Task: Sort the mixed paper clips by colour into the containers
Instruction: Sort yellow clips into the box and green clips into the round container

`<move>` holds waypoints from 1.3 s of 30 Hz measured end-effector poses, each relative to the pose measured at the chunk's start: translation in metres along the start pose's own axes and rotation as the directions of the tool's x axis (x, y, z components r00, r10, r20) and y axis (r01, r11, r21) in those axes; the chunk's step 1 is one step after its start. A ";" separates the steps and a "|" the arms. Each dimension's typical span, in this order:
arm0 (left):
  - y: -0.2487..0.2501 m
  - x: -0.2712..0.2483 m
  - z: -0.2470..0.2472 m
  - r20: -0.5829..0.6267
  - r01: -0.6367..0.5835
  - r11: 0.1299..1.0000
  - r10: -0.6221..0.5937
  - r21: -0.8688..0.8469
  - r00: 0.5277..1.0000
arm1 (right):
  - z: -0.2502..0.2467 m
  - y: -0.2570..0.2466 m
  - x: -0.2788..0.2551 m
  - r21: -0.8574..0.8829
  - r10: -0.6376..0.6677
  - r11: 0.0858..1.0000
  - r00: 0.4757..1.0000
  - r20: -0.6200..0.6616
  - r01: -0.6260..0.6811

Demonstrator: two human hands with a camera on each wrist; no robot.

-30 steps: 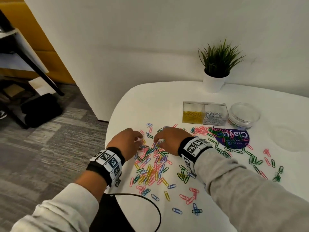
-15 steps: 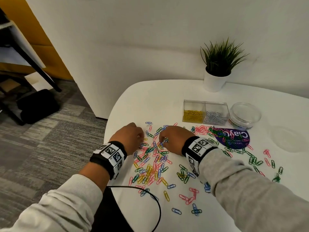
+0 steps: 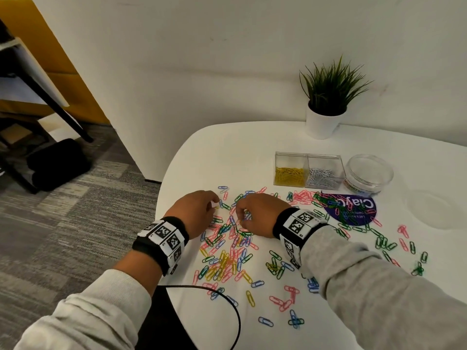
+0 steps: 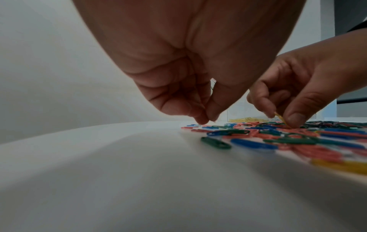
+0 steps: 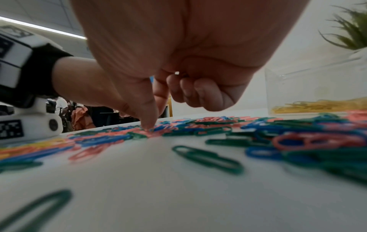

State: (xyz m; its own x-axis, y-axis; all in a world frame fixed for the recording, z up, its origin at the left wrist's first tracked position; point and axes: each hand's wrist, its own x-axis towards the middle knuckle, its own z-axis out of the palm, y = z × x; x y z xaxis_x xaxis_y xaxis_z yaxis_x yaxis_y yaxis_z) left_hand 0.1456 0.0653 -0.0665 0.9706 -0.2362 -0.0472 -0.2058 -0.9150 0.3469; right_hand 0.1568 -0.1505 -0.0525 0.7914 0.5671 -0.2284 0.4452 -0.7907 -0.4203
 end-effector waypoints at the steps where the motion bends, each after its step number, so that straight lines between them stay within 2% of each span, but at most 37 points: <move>1: 0.000 0.000 0.001 -0.006 -0.019 1.000 0.019 0.009 1.000 | -0.003 0.001 -0.002 0.040 0.003 0.999 1.000 -0.009 -0.003; 3: 0.002 0.000 -0.002 -0.005 -0.057 0.998 0.057 0.031 0.998 | -0.015 0.007 -0.007 0.175 0.063 0.983 0.997 -0.052 -0.053; 5: 0.007 0.004 -0.010 -0.013 -0.079 0.997 0.079 0.011 0.997 | -0.038 0.022 -0.012 0.278 0.157 0.955 0.974 -0.164 -0.108; 7: 0.019 0.013 -0.022 -0.055 -0.112 0.993 0.110 -0.025 0.992 | -0.066 0.042 -0.012 0.268 0.244 0.949 0.923 -0.298 -0.164; 9: 0.039 0.028 -0.034 -0.076 -0.138 0.990 0.134 -0.040 0.988 | -0.091 0.061 -0.010 0.200 0.304 0.949 0.880 -0.365 -0.245; 10: 0.051 0.038 -0.039 -0.071 -0.140 0.989 0.137 -0.048 0.988 | -0.101 0.068 -0.008 0.156 0.326 0.945 0.873 -0.363 -0.288; 12: 0.075 0.061 -0.045 -0.057 -0.132 0.987 0.127 -0.087 0.990 | -0.113 0.080 -0.003 0.067 0.344 0.938 0.893 -0.291 -0.340; 15: 0.107 0.093 -0.043 -0.075 -0.127 0.978 0.116 -0.165 0.990 | -0.119 0.086 -0.004 -0.003 0.314 0.947 0.929 -0.194 -0.321; 17: 0.122 0.108 -0.039 -0.053 -0.087 0.963 0.076 -0.256 0.996 | -0.122 0.086 -0.014 0.055 0.312 0.950 0.920 -0.238 -0.308; 20: 0.124 0.116 -0.034 0.002 -0.007 0.873 0.009 -0.488 1.000 | -0.116 0.082 -0.035 0.106 0.332 0.943 0.877 -0.346 -0.315; 21: 0.120 0.114 -0.033 -0.001 -0.001 0.855 0.001 -0.518 1.000 | -0.109 0.079 -0.042 0.097 0.324 0.946 0.873 -0.365 -0.310; 22: 0.115 0.110 -0.032 -0.003 -0.011 0.872 0.011 -0.490 1.000 | -0.100 0.075 -0.049 0.079 0.304 0.952 0.880 -0.364 -0.296; 23: 0.109 0.102 -0.033 0.012 -0.038 0.923 0.046 -0.382 0.999 | -0.087 0.072 -0.055 0.057 0.279 0.960 0.902 -0.330 -0.276; 25: 0.092 0.080 -0.030 0.116 -0.125 0.991 0.130 -0.050 0.985 | -0.061 0.064 -0.063 0.022 0.230 0.973 0.957 -0.176 -0.229; 26: 0.083 0.067 -0.026 0.187 -0.172 0.983 0.156 0.070 0.970 | -0.048 0.062 -0.064 0.000 0.208 0.978 0.974 -0.091 -0.209; 28: 0.067 0.042 -0.018 0.320 -0.265 0.947 0.197 0.182 0.927 | -0.028 0.060 -0.062 -0.054 0.174 0.983 0.985 0.012 -0.173; 30: 0.055 0.024 -0.007 0.397 -0.336 0.909 0.220 0.248 0.891 | -0.019 0.057 -0.060 -0.097 0.166 0.982 0.984 0.061 -0.160; 31: 0.049 0.019 -0.003 0.399 -0.340 0.901 0.217 0.269 0.891 | -0.017 0.056 -0.060 -0.116 0.176 0.979 0.981 0.075 -0.167; 34: 0.033 0.007 -0.001 0.316 -0.254 0.938 0.173 0.237 0.933 | -0.014 0.057 -0.062 -0.219 0.191 0.959 0.981 0.038 -0.178; 37: 0.029 -0.003 -0.005 0.215 -0.221 0.966 0.188 0.137 0.958 | -0.007 0.056 -0.062 -0.296 0.084 0.951 0.996 -0.039 -0.092; 39: 0.032 -0.013 -0.007 0.216 -0.263 0.958 0.234 0.118 0.948 | 0.000 0.050 -0.061 -0.302 -0.015 0.953 1.000 -0.018 0.009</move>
State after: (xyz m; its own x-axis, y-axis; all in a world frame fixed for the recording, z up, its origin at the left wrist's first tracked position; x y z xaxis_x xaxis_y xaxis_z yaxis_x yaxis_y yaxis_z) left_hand 0.1269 0.0413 -0.0477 0.8449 -0.5086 -0.1657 -0.4672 -0.8525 0.2344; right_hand 0.1309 -0.2248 -0.0598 0.7919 0.5748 -0.2062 0.5582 -0.8183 -0.1374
